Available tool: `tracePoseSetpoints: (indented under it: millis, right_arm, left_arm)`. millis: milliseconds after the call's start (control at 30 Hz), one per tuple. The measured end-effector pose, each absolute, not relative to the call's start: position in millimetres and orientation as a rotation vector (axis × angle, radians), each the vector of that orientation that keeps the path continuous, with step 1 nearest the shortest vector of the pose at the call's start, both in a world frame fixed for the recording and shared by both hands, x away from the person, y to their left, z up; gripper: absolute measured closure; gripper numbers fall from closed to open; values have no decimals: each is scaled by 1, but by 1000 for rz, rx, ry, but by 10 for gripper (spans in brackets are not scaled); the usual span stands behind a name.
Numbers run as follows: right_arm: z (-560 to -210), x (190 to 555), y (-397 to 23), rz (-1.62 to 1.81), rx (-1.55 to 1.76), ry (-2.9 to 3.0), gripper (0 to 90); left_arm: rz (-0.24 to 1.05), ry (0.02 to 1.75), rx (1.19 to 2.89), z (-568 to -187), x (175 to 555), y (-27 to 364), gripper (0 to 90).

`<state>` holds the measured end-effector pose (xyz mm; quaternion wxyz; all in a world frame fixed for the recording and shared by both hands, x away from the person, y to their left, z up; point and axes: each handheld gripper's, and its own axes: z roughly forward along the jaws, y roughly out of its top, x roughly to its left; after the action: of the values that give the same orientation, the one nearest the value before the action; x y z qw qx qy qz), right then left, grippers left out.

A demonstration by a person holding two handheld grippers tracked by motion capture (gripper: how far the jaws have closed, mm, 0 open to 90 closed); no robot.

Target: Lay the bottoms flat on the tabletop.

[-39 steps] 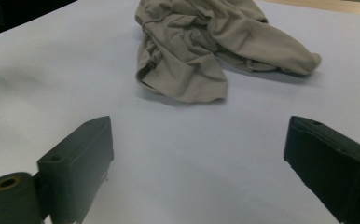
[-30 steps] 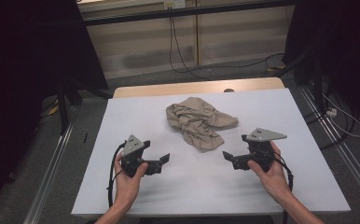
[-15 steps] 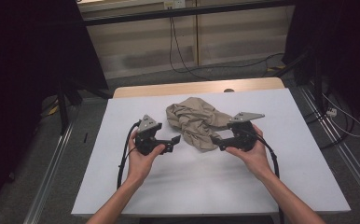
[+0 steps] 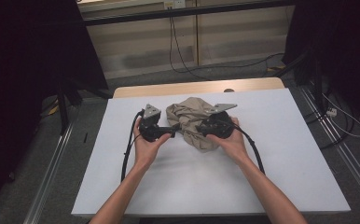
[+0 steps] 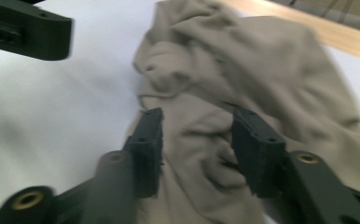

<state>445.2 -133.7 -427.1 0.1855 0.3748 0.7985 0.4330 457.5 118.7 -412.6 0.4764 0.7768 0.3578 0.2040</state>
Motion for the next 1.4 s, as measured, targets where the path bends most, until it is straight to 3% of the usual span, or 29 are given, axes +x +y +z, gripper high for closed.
tracePoseSetpoints:
  millis: [100, 200, 300, 367, 467, 500, 533, 633, 767, 1067, 1133, 1167, 1233, 1267, 1333, 1400]
  right_arm:
    - [-433, 449, -119, 1204, 1030, 2276, 547]
    - [-440, 454, -107, 1117, 1027, 2306, 385]
    - [-452, 458, -101, 1060, 1031, 2330, 291]
    - [-460, 460, -100, 1013, 1041, 2344, 291]
    - [-463, 459, -99, 983, 1036, 2323, 350]
    - [-460, 458, -99, 947, 1046, 2305, 553]
    - [-459, 458, -101, 941, 1049, 2305, 649]
    - [-460, 452, -109, 976, 1067, 2312, 745]
    - [-460, 441, -113, 1000, 1053, 2329, 771]
    - [-456, 398, -124, 1040, 947, 2453, 777]
    - [-454, 395, -128, 1042, 953, 2447, 739]
    - [-453, 396, -130, 1057, 951, 2438, 681]
    - [-449, 399, -133, 1073, 976, 2380, 474]
    - [-449, 399, -133, 1073, 976, 2380, 474]
    - [-442, 412, -136, 1066, 1026, 2280, 287]
    - [-439, 422, -136, 1039, 1039, 2232, 224]
  left_arm:
    - [491, 879, 1913, -415, 458, 119, 65]
    - [473, 895, 1931, -420, 459, 119, 73]
    - [477, 901, 1951, -425, 460, 118, 82]
    - [477, 902, 1959, -427, 461, 117, 82]
    - [467, 908, 1962, -429, 462, 116, 77]
    - [467, 903, 1965, -429, 462, 116, 75]
    - [473, 900, 1967, -430, 462, 115, 71]
    - [470, 886, 1973, -430, 462, 113, 66]
    - [455, 924, 1968, -434, 464, 113, 53]
    - [448, 869, 2002, -437, 465, 104, 192]
    - [451, 878, 1985, -436, 470, 100, 210]
    - [456, 878, 1980, -435, 473, 99, 221]
    - [458, 880, 1980, -435, 476, 97, 229]
    - [466, 887, 1981, -434, 479, 95, 229]
    - [473, 908, 1975, -434, 488, 90, 210]
    - [486, 919, 1975, -435, 490, 89, 177]
